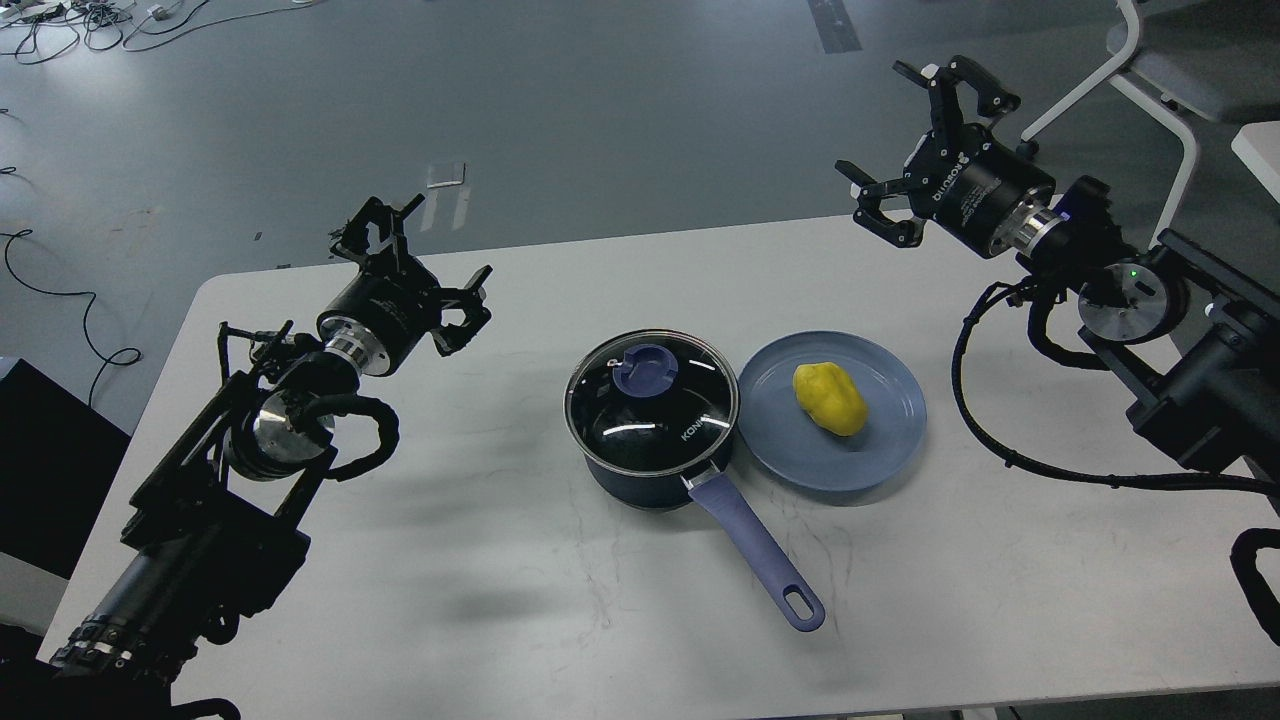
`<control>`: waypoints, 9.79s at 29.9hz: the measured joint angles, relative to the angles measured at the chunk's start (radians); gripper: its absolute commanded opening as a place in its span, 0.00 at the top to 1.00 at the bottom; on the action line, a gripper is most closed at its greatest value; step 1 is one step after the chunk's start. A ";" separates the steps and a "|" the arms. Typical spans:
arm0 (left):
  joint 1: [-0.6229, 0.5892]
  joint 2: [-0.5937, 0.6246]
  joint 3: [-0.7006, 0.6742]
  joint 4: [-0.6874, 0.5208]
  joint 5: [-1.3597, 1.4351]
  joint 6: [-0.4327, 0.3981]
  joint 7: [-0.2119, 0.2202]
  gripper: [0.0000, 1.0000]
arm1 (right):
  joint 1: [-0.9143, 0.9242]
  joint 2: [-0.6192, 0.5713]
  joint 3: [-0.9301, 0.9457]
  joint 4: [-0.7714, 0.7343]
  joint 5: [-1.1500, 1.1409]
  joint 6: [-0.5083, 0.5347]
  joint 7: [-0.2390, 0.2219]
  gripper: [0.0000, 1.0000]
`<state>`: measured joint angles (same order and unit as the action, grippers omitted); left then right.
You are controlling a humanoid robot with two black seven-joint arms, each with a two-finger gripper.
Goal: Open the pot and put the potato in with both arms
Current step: 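Move the left gripper toward the glass lid on the saucepan, then lower the left gripper onto the lid's blue knob, then close the left gripper on the blue knob of the lid, then lift the glass lid off the saucepan with the left gripper, then set the lid on the table beside the saucepan and release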
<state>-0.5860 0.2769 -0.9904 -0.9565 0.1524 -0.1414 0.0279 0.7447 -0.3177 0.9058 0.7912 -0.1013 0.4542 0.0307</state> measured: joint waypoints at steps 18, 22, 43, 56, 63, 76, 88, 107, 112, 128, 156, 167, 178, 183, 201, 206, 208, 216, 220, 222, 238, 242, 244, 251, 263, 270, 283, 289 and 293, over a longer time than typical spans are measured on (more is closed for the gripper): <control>-0.064 -0.019 0.053 0.032 0.011 0.006 -0.104 0.02 | -0.024 -0.056 -0.019 -0.004 -0.005 -0.041 -0.009 0.00; -0.065 -0.034 0.057 0.072 0.016 0.007 -0.099 0.02 | -0.017 -0.052 -0.023 -0.004 -0.007 -0.076 -0.009 0.00; -0.064 -0.005 0.059 0.092 0.017 0.005 -0.097 0.01 | -0.033 -0.043 -0.067 0.009 -0.012 -0.138 -0.021 0.00; -0.078 0.018 0.058 0.092 0.024 0.005 -0.109 0.02 | -0.045 -0.046 -0.067 0.011 -0.011 -0.137 -0.022 0.00; -0.116 0.047 0.102 0.055 0.335 0.091 -0.116 0.01 | -0.049 -0.066 -0.072 0.017 -0.011 -0.134 -0.021 0.00; -0.229 0.152 0.522 0.025 1.456 0.620 -0.448 0.02 | -0.081 -0.129 -0.079 0.016 -0.011 -0.139 -0.015 0.00; -0.353 0.199 0.888 -0.137 1.835 0.631 -0.517 0.02 | -0.079 -0.163 -0.096 0.014 -0.012 -0.142 -0.015 0.00; -0.335 0.073 0.981 0.031 1.803 0.630 -0.517 0.02 | -0.084 -0.184 -0.128 0.012 -0.012 -0.166 -0.015 0.00; -0.334 0.072 0.983 0.048 1.760 0.630 -0.517 0.02 | -0.084 -0.184 -0.128 0.011 -0.012 -0.166 -0.015 0.00; -0.343 0.069 1.055 0.045 1.746 0.630 -0.517 0.02 | -0.095 -0.184 -0.143 0.005 -0.012 -0.177 -0.010 0.00; -0.333 0.070 1.061 0.047 1.711 0.630 -0.517 0.03 | -0.106 -0.184 -0.143 0.002 -0.014 -0.178 -0.008 0.00; -0.338 0.065 1.061 0.047 1.639 0.630 -0.516 0.26 | -0.110 -0.184 -0.149 -0.013 -0.014 -0.178 -0.006 0.00; -0.334 0.064 1.062 0.047 1.636 0.630 -0.516 0.12 | -0.110 -0.184 -0.150 -0.014 -0.014 -0.178 -0.006 0.00; -0.333 0.064 1.063 0.047 1.636 0.630 -0.517 0.12 | -0.111 -0.184 -0.150 -0.014 -0.014 -0.178 -0.006 0.00; -0.339 0.061 1.107 0.059 1.635 0.630 -0.517 0.61 | -0.119 -0.183 -0.151 -0.013 -0.014 -0.192 -0.006 0.00; -0.339 0.060 1.107 0.076 1.633 0.630 -0.517 0.64 | -0.120 -0.183 -0.151 -0.013 -0.014 -0.193 -0.006 0.00; -0.339 0.061 1.107 0.077 1.632 0.630 -0.517 0.64 | -0.120 -0.183 -0.151 -0.013 -0.014 -0.193 -0.006 0.00; -0.354 0.064 1.105 0.077 1.589 0.630 -0.516 0.64 | -0.120 -0.183 -0.151 -0.013 -0.014 -0.194 -0.006 0.00; -0.378 0.068 1.103 0.054 1.577 0.630 -0.517 0.64 | -0.120 -0.183 -0.151 -0.013 -0.014 -0.194 -0.006 0.00; -0.390 0.076 1.103 0.037 1.566 0.630 -0.516 0.64 | -0.120 -0.183 -0.152 -0.013 -0.014 -0.193 -0.006 0.00; -0.436 0.303 1.099 -0.051 1.550 0.630 -0.517 0.64 | -0.116 -0.171 -0.171 -0.011 -0.014 -0.201 -0.006 0.00; -0.408 0.370 1.104 -0.048 1.548 0.630 -0.516 0.64 | -0.116 -0.169 -0.172 -0.012 -0.014 -0.201 -0.006 0.00; -0.367 0.396 1.104 -0.048 1.548 0.630 -0.517 0.64 | -0.117 -0.169 -0.172 -0.012 -0.014 -0.202 -0.006 0.00; -0.242 0.410 1.099 -0.014 1.538 0.630 -0.516 0.64 | -0.113 -0.169 -0.173 -0.012 -0.015 -0.203 -0.006 0.00; -0.168 0.347 1.101 0.127 1.423 0.630 -0.516 0.61 | -0.108 -0.172 -0.174 -0.010 -0.017 -0.203 -0.006 0.00; -0.142 0.323 1.097 0.143 1.374 0.630 -0.517 0.53 | -0.110 -0.173 -0.174 -0.009 -0.017 -0.203 -0.006 0.00; -0.093 0.249 1.101 0.263 1.363 0.630 -0.517 0.02 | -0.114 -0.169 -0.174 -0.009 -0.017 -0.211 -0.006 0.00; -0.097 0.256 1.098 0.249 1.299 0.630 -0.517 0.02 | -0.111 -0.171 -0.174 -0.006 -0.018 -0.210 -0.006 0.00; -0.120 0.268 1.088 0.209 1.237 0.630 -0.517 0.02 | -0.103 -0.179 -0.175 0.003 -0.020 -0.205 -0.006 0.00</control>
<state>-0.7059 0.5447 0.0976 -0.7474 1.3895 0.4882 -0.4887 0.6415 -0.4966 0.7310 0.7940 -0.1214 0.2496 0.0245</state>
